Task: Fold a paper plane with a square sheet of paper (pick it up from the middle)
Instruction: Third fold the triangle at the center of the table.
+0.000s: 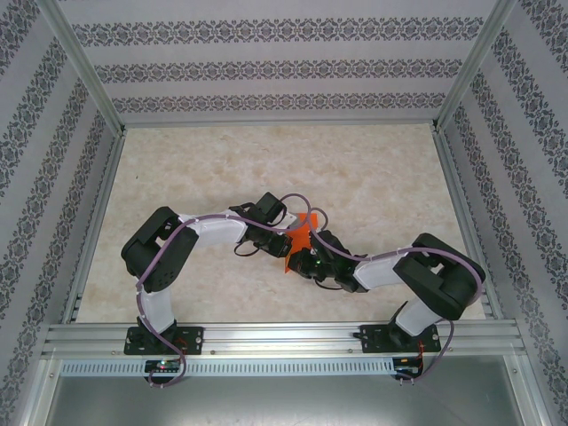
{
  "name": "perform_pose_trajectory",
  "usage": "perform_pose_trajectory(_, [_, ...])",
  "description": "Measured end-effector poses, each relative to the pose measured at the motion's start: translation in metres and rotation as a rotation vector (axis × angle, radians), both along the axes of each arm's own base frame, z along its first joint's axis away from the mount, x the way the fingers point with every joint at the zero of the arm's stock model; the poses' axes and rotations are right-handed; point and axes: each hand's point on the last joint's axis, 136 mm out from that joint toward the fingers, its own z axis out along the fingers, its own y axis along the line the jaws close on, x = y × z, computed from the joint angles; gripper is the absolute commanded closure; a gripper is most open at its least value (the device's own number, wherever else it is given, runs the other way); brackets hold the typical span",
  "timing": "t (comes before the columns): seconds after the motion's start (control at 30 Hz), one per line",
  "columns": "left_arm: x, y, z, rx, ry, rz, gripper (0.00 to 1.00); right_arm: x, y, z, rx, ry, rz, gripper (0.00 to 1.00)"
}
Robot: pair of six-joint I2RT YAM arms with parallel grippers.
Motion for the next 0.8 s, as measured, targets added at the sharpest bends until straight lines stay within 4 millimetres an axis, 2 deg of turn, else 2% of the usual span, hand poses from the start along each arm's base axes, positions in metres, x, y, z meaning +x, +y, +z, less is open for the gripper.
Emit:
perform_pose_trajectory(0.23, [0.0,0.0,0.0,-0.002,0.0,0.001,1.0,-0.002,-0.003,0.003,-0.007,-0.001,-0.002,0.92])
perform_pose_trajectory(0.43, [0.0,0.0,0.0,-0.003,-0.001,0.001,1.0,-0.009,0.001,0.017,0.006,-0.023,0.02,0.92])
perform_pose_trajectory(0.67, [0.001,0.001,0.0,-0.005,0.001,0.002,1.0,-0.012,0.005,0.001,-0.025,0.013,0.036,0.92])
perform_pose_trajectory(0.8, [0.001,0.001,0.0,-0.009,0.004,0.004,1.0,-0.01,0.009,0.0,-0.02,0.012,0.038,0.92])
